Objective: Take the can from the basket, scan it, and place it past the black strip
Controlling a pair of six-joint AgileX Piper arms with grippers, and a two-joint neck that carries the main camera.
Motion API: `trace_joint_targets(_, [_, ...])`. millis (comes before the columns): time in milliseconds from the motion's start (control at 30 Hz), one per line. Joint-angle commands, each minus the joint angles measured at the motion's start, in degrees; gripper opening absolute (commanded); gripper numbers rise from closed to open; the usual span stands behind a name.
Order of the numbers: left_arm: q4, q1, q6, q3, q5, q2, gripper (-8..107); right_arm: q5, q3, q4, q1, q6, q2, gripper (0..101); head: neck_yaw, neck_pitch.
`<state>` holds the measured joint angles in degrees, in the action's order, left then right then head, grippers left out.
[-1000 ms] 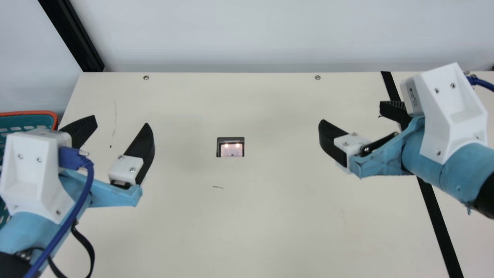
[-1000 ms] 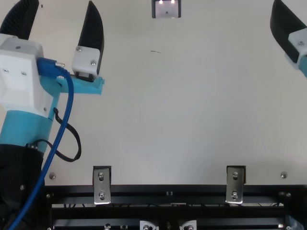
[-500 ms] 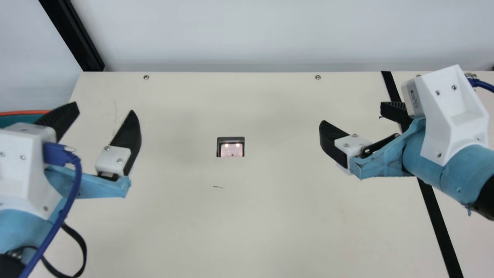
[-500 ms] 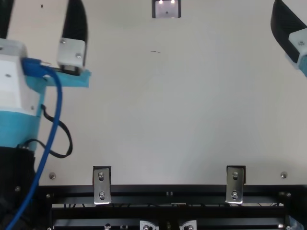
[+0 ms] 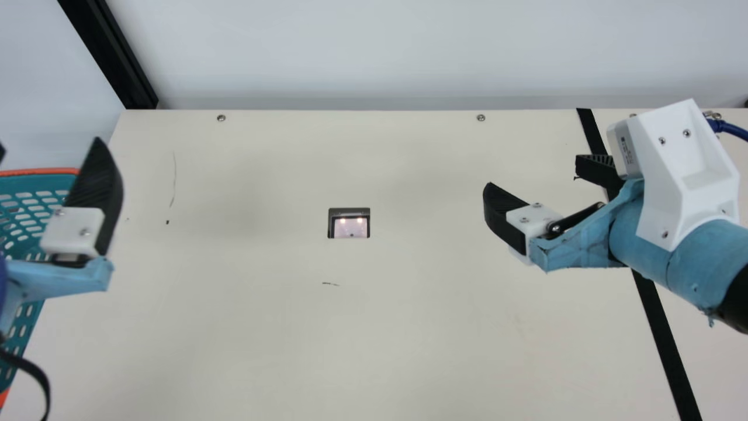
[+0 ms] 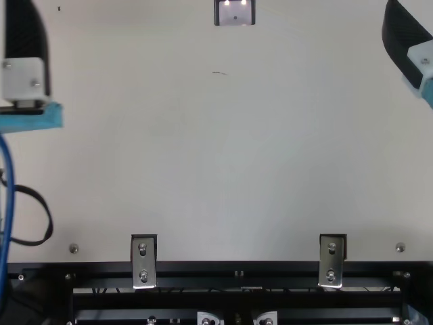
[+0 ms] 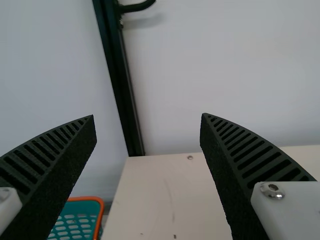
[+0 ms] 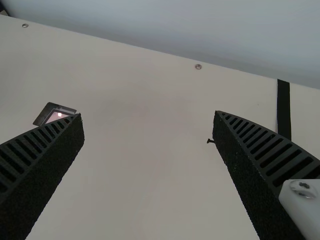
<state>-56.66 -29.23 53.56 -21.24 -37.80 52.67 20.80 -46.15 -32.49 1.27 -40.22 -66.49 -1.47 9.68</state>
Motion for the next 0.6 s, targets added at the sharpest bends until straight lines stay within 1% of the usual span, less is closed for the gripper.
trace_joint_targets(0, [-2.8,0.2,2.2,0.4,-0.4,-1.6,90,0.0,0.0,0.0,0.0,0.0,0.0,101,0.5,0.0])
trace_joint_targets(100, [-5.5,0.4,5.0,1.2,-2.4,-2.7,90,0.0,0.0,0.0,0.0,0.0,0.0,101,0.5,0.0])
trace_joint_targets(133, [-4.0,0.5,3.4,1.0,-1.4,-2.4,90,0.0,0.0,0.0,0.0,0.0,0.0,101,0.5,0.0])
trace_joint_targets(200, [-5.4,0.4,4.9,1.1,-2.4,-2.7,90,0.0,0.0,0.0,0.0,0.0,0.0,101,0.5,0.0])
trace_joint_targets(367, [-5.5,0.4,5.0,1.1,-2.5,-2.7,90,0.0,0.0,0.0,0.0,0.0,0.0,101,0.5,0.0])
trace_joint_targets(400, [-3.7,1.0,2.9,1.5,-2.7,-1.9,90,0.0,0.0,0.0,0.0,0.0,0.0,101,0.5,0.0])
trace_joint_targets(467, [-2.9,1.0,2.4,1.3,-3.1,-1.0,90,0.0,0.0,0.0,0.0,0.0,0.0,101,0.5,0.0])
trace_joint_targets(567, [-0.7,1.3,0.3,0.0,-4.3,2.1,90,0.0,0.0,0.0,0.0,0.0,0.0,101,0.5,0.0])
